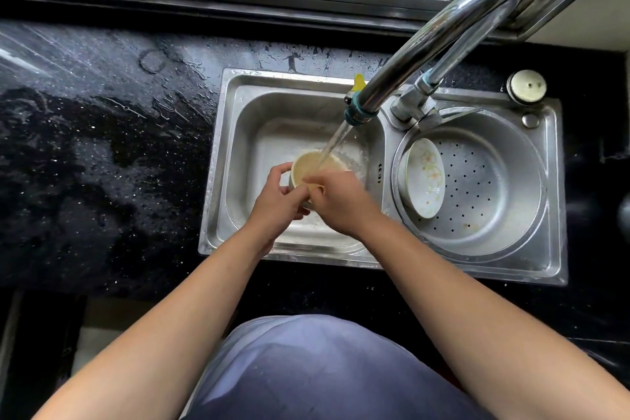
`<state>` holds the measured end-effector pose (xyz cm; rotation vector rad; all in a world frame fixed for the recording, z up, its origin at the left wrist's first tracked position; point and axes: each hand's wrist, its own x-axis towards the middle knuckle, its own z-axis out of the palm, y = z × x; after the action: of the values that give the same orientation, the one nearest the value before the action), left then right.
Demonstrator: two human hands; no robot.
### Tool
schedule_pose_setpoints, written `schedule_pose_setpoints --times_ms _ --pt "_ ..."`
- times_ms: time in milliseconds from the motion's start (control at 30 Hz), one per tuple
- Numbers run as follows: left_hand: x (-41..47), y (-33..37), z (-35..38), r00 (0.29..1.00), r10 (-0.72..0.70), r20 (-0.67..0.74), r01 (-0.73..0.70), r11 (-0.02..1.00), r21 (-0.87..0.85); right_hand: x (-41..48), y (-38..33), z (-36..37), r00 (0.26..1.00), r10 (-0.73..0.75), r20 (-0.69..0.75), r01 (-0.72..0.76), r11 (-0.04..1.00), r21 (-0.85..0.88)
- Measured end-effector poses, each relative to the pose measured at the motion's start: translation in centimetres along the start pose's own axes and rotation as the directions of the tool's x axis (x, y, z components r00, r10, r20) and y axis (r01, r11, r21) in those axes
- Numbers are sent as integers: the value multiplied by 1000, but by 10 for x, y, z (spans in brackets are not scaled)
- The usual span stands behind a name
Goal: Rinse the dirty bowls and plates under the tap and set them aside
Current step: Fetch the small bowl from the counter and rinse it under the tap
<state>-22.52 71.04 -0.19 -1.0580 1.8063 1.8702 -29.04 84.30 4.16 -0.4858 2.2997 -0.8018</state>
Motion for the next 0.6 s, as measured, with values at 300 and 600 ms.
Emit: schedule_pose_setpoints --times_ms 300,600 --pt "-4 3 -5 1000 11 -29 -11 1000 28 19 -9 -14 954 70 292 -10 979 -202" --pt "3 8 -3 999 12 -36 -12 1000 9 24 -5 -27 926 92 366 -68 995 -78"
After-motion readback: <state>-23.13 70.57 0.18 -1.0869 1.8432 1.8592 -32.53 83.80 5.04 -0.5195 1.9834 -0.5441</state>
